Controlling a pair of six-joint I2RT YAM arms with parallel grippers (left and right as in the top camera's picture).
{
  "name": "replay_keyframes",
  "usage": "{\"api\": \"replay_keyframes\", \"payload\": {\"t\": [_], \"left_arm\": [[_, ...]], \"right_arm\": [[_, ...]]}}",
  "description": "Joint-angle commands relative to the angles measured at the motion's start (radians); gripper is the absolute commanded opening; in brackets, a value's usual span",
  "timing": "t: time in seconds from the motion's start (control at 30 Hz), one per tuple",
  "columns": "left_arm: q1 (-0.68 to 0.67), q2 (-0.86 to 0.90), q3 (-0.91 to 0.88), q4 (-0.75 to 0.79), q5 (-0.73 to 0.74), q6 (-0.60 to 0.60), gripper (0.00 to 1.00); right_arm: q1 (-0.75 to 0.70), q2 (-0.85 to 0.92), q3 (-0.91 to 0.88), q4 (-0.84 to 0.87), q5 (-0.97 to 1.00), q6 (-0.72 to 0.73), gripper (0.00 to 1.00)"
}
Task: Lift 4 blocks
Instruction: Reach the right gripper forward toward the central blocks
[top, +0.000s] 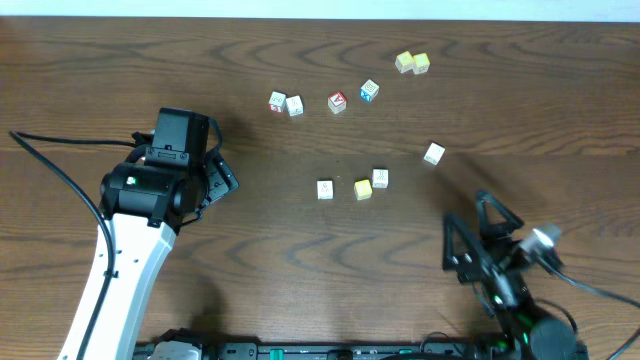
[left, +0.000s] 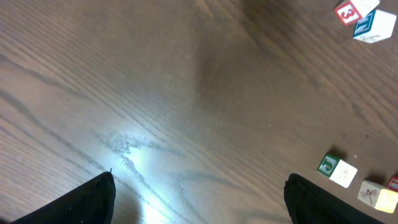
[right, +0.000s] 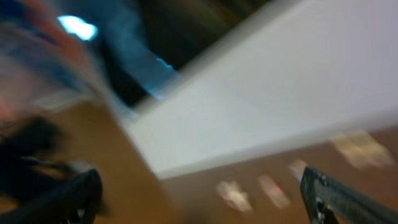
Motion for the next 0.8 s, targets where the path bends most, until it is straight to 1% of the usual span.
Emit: {"api": "replay_keyframes", "payload": {"t": [0.0, 0.03, 0.07, 0.1, 0.17, 0.23, 0.27, 0.33, 0.37, 0.4, 0.5, 0.57, 0.63, 0.7, 0.77], "left_arm": [[0.005, 0.005, 0.013, -0.005, -0.013, -0.012, 0.87], [0.005, 0.005, 0.013, -0.005, -0.013, -0.012, 0.87], [0.005, 0.005, 0.013, -0.005, -0.013, -0.012, 0.87], [0.005, 0.005, 0.013, -0.005, -0.013, -0.012, 0.87], [0.005, 0.005, 0.013, -0.005, -0.013, -0.012, 0.87], [0.005, 0.005, 0.013, -0.005, -0.013, -0.012, 0.87], [0.005, 0.005, 0.013, -0.005, -0.013, -0.012, 0.87], [0.005, 0.005, 0.013, -0.005, -0.013, -0.012, 0.87], [0.005, 0.005, 0.013, -0.005, -0.013, -0.012, 0.87], [0.005, 0.005, 0.013, -0.005, -0.013, -0.012, 0.87], [0.005, 0.005, 0.013, -0.005, -0.013, -0.012, 0.87], [0.005, 0.005, 0.013, -0.005, -0.013, -0.012, 0.86], [0.005, 0.005, 0.013, -0.005, -0.013, -0.012, 0.87], [0.005, 0.005, 0.013, -0.005, -0.013, -0.012, 0.87], [0.005, 0.005, 0.013, -0.005, -0.013, -0.012, 0.87]], "right_arm": [[-0.006, -0.007, 0.007, 0.203, -0.039, 0.152, 0.99], [-0.006, -0.008, 0.024, 0.253, -0.013, 0.139, 0.99], [-0.006, -0.007, 0.047, 0.259, 0.006, 0.122, 0.99], [-0.006, -0.004, 0.087, 0.233, 0.013, 0.079, 0.99], [-0.006, 0.018, 0.193, 0.085, 0.007, -0.031, 0.99], [-0.006, 0.068, 0.328, -0.141, 0.008, -0.179, 0.99], [-0.006, 0.114, 0.417, -0.293, 0.022, -0.271, 0.99], [-0.006, 0.233, 0.595, -0.601, 0.119, -0.380, 0.99], [-0.006, 0.360, 0.747, -0.833, 0.200, -0.460, 0.99], [-0.006, 0.449, 0.841, -0.967, 0.238, -0.508, 0.99], [-0.006, 0.700, 1.070, -1.257, 0.269, -0.577, 0.99], [-0.006, 0.842, 1.177, -1.361, 0.242, -0.573, 0.99], [-0.006, 0.960, 1.252, -1.413, 0.168, -0.544, 0.99], [-0.006, 1.051, 1.291, -1.440, 0.059, -0.536, 0.99], [-0.004, 1.146, 1.289, -1.421, -0.068, -0.538, 0.99]]}}
